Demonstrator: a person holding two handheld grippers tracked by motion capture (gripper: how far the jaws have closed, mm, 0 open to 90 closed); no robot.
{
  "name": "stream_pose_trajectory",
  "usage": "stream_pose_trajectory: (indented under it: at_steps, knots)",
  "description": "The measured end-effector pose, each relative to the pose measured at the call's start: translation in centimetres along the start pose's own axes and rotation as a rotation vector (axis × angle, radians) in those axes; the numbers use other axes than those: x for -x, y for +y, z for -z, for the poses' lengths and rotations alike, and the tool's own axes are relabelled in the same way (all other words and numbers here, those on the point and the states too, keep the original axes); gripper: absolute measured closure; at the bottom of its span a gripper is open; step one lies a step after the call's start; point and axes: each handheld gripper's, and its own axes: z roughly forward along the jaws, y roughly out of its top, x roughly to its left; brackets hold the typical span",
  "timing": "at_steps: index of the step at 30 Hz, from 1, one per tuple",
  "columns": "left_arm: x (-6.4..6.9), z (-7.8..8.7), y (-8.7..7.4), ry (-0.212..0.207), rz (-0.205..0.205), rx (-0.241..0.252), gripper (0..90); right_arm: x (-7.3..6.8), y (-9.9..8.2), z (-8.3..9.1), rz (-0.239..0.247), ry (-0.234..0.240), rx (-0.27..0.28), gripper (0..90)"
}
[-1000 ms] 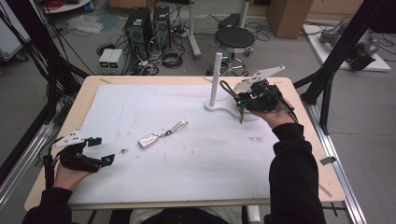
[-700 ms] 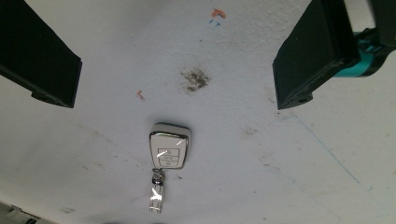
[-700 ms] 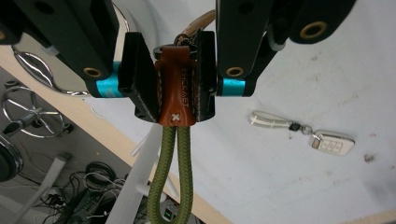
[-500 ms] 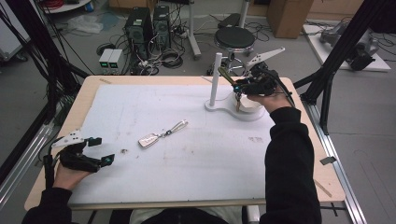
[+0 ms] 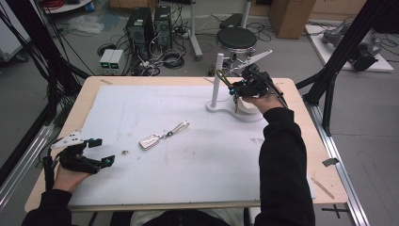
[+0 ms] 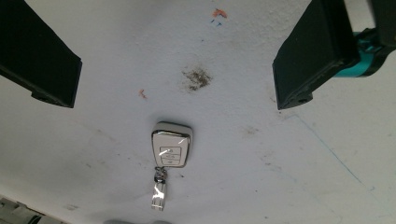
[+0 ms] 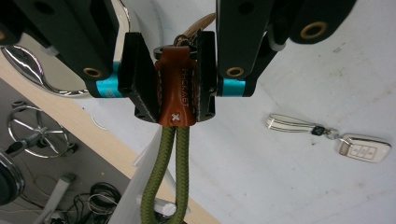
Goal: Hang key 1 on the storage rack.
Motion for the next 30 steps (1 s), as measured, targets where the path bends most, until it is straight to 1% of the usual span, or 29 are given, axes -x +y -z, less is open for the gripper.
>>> stream_pose_trajectory:
  at_steps: [2,5,6,9,13,14,16,19,22,27,28,29,30]
  knots:
    - [0.0,0.0,0.0,0.000,0.000,0.001,1.8,-0.2,0.1,-0.4,0.005,-0.014,-0.011,70.4]
    - [0.0,0.0,0.0,0.000,0.001,0.001,1.8,-0.2,0.1,-0.9,0.008,-0.018,-0.027,70.3]
    - [0.0,0.0,0.0,0.000,0.001,0.000,1.7,-0.2,0.1,-1.0,0.002,-0.014,-0.030,70.3]
    - [0.0,0.0,0.0,-0.001,-0.003,-0.001,1.7,-0.2,0.2,-1.2,-0.006,-0.007,-0.028,70.3]
    - [0.0,0.0,0.0,-0.010,0.010,0.012,1.7,-0.4,0.4,-1.7,-0.018,-0.009,-0.029,70.0]
    - [-0.1,0.0,0.0,-0.009,0.007,0.015,1.7,-0.4,0.4,-2.1,-0.028,-0.012,-0.040,69.9]
    - [-0.1,0.1,0.0,-0.009,0.010,0.017,1.7,-0.4,0.4,-2.3,-0.030,-0.013,-0.045,69.8]
    - [-0.1,0.0,0.0,-0.012,0.008,0.016,1.7,-0.6,0.5,-3.1,-0.039,-0.020,-0.067,69.7]
    - [-0.1,0.0,0.0,-0.013,0.007,0.015,1.7,-0.6,0.5,-3.6,-0.051,-0.024,-0.077,69.5]
    - [-0.1,0.0,0.0,-0.013,0.007,0.016,1.7,-0.6,0.5,-5.0,-0.068,-0.026,-0.094,68.6]
    - [-0.1,0.0,0.0,-0.012,0.007,0.016,1.8,-0.6,0.4,-5.2,-0.079,-0.020,-0.083,67.1]
    - [-0.1,0.1,0.0,-0.012,0.009,0.017,1.8,-0.5,0.3,-5.4,-0.096,-0.012,-0.075,63.2]
    - [-0.1,0.1,0.0,-0.012,0.010,0.018,1.7,-0.4,0.0,-5.6,-0.117,0.006,-0.065,50.4]
